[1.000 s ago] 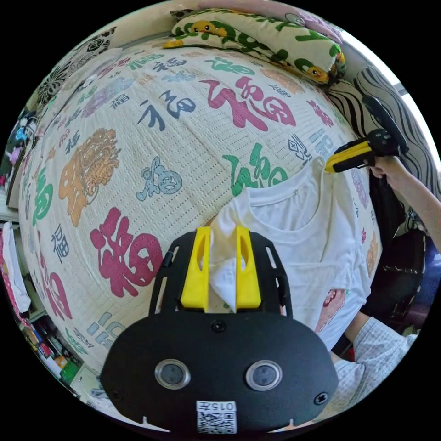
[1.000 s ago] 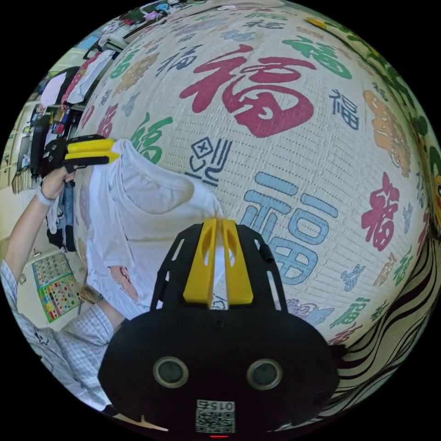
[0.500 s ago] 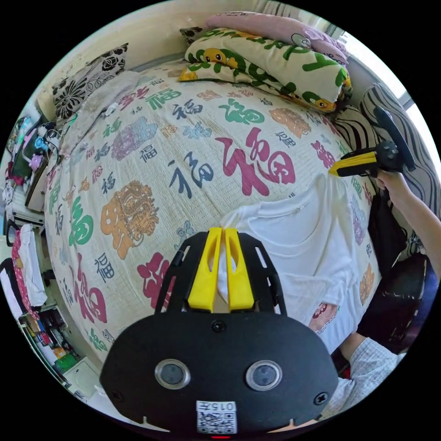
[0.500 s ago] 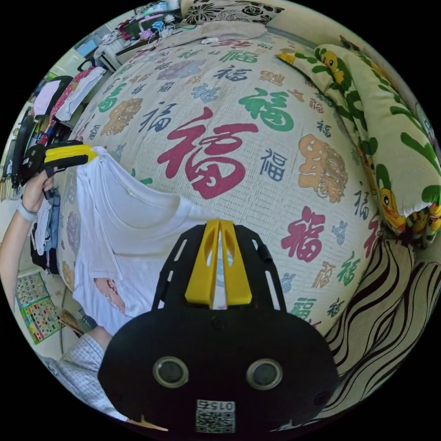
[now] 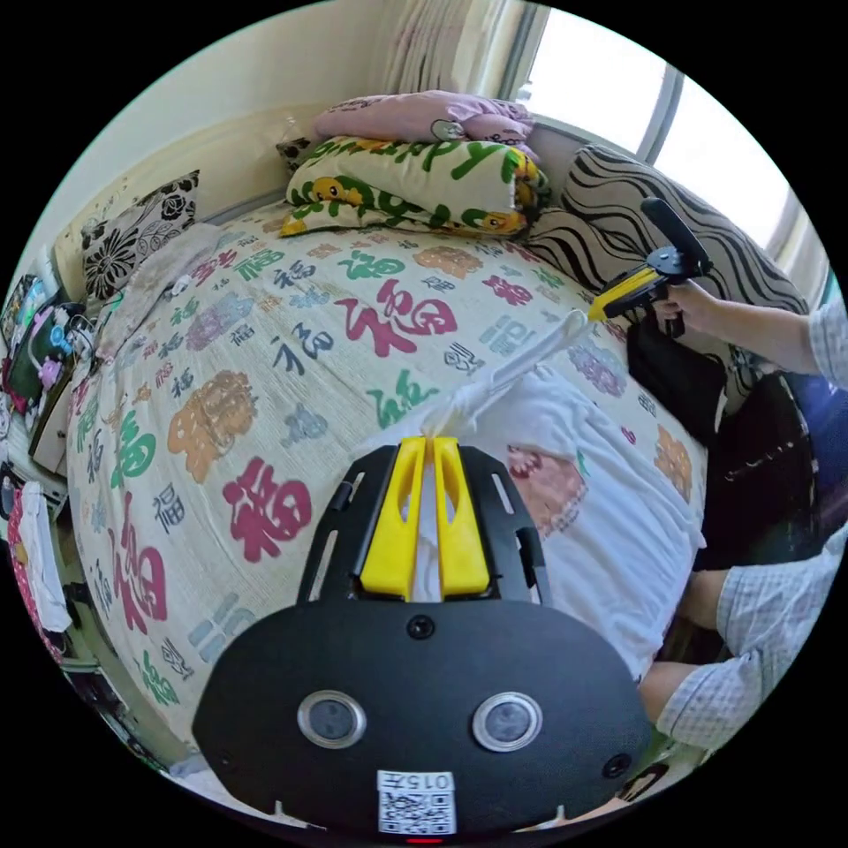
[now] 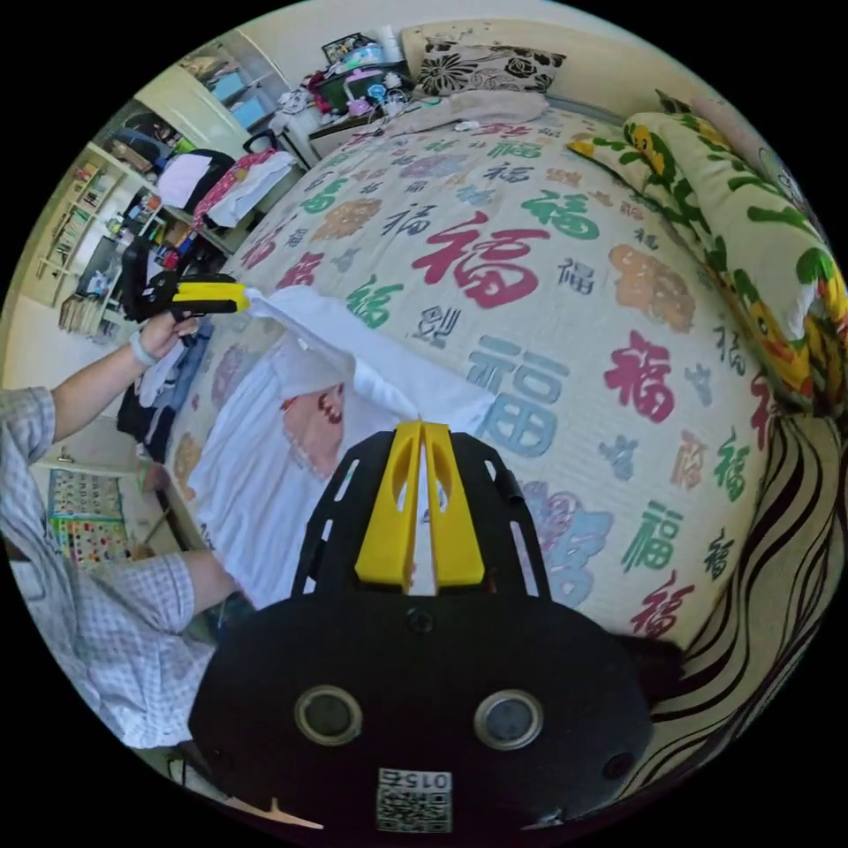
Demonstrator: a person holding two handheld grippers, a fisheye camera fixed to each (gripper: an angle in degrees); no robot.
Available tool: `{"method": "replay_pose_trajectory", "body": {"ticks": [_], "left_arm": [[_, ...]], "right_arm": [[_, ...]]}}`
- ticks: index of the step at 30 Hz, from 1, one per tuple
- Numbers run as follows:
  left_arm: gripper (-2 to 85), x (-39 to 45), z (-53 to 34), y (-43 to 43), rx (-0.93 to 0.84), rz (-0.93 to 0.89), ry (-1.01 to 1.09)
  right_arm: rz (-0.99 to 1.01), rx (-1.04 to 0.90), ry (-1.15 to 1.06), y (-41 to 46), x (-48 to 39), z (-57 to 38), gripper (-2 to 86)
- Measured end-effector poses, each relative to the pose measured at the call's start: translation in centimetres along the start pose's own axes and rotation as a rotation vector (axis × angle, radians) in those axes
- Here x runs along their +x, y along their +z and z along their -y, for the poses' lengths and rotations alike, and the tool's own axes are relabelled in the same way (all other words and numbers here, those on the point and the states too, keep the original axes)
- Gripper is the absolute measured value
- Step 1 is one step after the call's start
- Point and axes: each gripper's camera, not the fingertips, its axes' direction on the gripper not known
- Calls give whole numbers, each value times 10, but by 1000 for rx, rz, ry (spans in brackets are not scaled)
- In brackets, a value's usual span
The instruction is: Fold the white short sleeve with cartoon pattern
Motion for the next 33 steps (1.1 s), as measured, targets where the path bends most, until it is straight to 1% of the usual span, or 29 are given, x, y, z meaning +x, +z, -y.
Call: {"method": "replay_pose_trajectory", "body": {"ticks": [2,4,5,10,14,18,21,23,25,27,29,31,33], "left_arm": [[6,20,-39,-7,-9,-74,-8],[6,49,-87,-15,-56,-144,-31],[6,55,-98,-17,-72,-156,-35],[6,96,-187,-8,-303,-237,-163],[6,103,-220,-2,-342,-246,-222],[5,104,-240,2,-357,-219,-224],[3,101,-252,3,-360,-200,-242],[1,101,-261,5,-385,-176,-257],[-4,104,-274,6,-452,-147,-276],[-6,105,-285,2,-474,-117,-310],[-7,104,-288,-8,-420,-132,-348],[-8,98,-281,-17,-292,-166,-398],[-8,93,-274,-10,-240,-188,-400]], "right_arm": [[105,-51,27,17,-18,-50,-9],[148,-107,38,32,-35,-85,-8],[176,-155,48,43,-47,-105,-8],[274,-331,87,93,-81,-167,-7],[220,-427,39,138,-95,-192,-6],[239,-418,126,163,-90,-205,-5],[213,-426,104,178,-91,-212,-5],[194,-474,74,191,-93,-218,-5],[155,-502,78,197,-93,-224,-5],[130,-478,101,196,-90,-226,-6],[156,-372,90,188,-89,-219,-6],[191,-294,69,188,-90,-208,-5],[208,-276,50,201,-91,-198,-6]]}}
